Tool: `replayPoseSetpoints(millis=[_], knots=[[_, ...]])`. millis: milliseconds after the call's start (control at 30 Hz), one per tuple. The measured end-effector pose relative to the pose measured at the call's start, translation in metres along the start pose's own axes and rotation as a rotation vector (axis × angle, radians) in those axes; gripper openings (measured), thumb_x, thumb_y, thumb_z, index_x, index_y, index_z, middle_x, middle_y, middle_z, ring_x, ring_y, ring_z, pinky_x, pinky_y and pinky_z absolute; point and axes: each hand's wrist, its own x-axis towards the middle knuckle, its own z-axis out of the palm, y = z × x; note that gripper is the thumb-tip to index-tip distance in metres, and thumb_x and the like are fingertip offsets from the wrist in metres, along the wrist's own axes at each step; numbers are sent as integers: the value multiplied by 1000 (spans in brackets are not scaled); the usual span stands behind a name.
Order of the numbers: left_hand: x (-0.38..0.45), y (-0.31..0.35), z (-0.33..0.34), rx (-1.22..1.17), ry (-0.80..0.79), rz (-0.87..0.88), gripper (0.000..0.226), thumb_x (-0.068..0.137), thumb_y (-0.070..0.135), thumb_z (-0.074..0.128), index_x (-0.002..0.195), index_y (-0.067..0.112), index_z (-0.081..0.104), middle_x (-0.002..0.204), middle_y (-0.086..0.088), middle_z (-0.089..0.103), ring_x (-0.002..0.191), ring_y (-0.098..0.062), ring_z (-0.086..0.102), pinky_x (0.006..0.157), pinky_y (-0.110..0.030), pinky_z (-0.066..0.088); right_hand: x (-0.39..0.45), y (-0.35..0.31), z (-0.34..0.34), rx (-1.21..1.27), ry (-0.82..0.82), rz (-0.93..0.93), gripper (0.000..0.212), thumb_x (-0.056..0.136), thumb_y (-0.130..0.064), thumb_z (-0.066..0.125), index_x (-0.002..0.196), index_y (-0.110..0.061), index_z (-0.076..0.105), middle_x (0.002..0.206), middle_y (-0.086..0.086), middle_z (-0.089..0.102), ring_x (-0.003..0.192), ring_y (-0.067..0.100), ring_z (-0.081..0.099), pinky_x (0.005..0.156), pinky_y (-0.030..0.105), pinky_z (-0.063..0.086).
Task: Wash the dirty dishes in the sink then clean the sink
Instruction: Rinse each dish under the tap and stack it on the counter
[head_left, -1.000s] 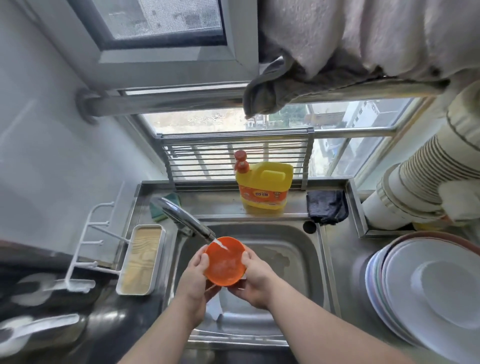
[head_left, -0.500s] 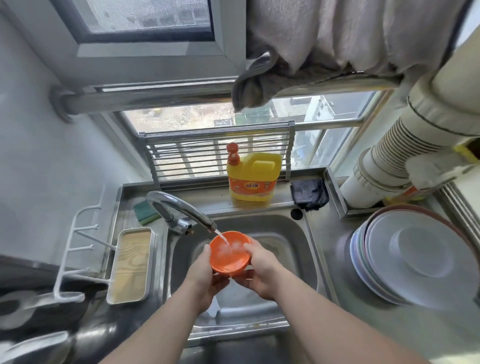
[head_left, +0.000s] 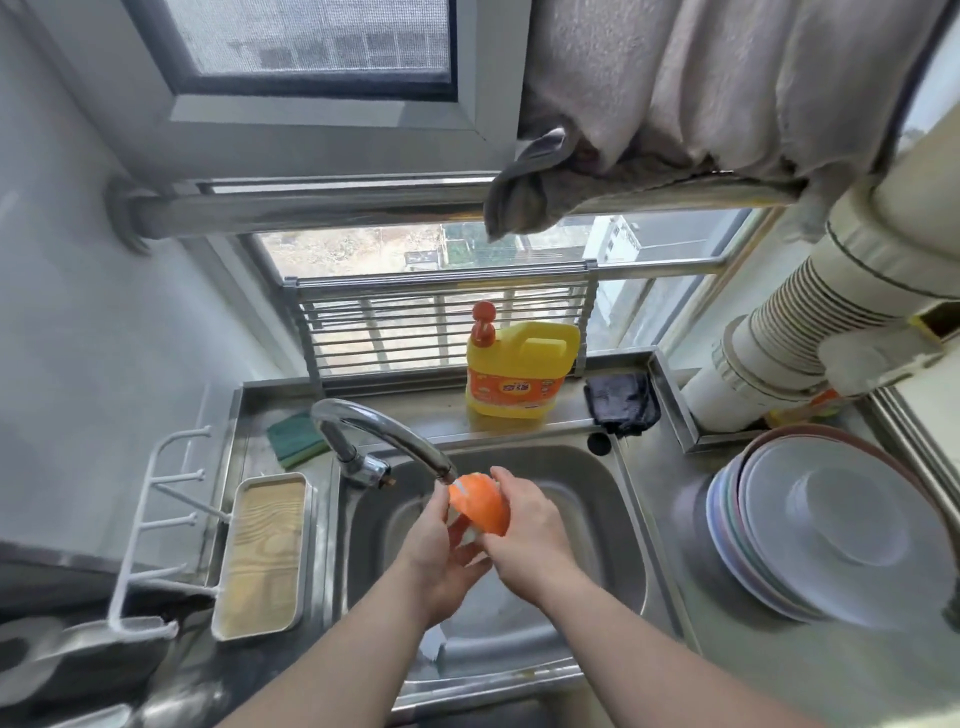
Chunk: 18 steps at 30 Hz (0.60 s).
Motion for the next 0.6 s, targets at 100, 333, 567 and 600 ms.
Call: replayPoseSetpoints(millis=[100,333,567,600], knots=[[6,6,4,-213,-49,-84,59,109,55,43,131,7,70,116,-14,77,91,-30,76,96,-42,57,-2,4,4,-226,32,-217,88,84,-28,78,161,-31,35,156,-13,47,131,21,44,116,28,35],[14,0,-10,-406,160,-39,52,113,47,36,136,4,54,115,-27,71,108,-39,68,105,-51,50,0,36,-3,-4,43,-71,70,91,-23,77,155,-26,47,146,-7,52,134,15,49,117,34,39],[11,1,-17,-521,216,-40,61,114,46,30,157,4,37,151,-26,53,138,-38,54,104,-54,44,1,52,8,96,-51,68,50,97,-19,61,144,-35,57,137,-12,52,117,12,57,107,32,46],[11,2,-15,-543,231,-38,60,114,44,29,159,5,34,156,-25,48,141,-38,50,104,-54,44,3,49,10,147,-57,120,47,97,-21,61,142,-36,58,133,-13,55,113,11,58,104,32,48]])
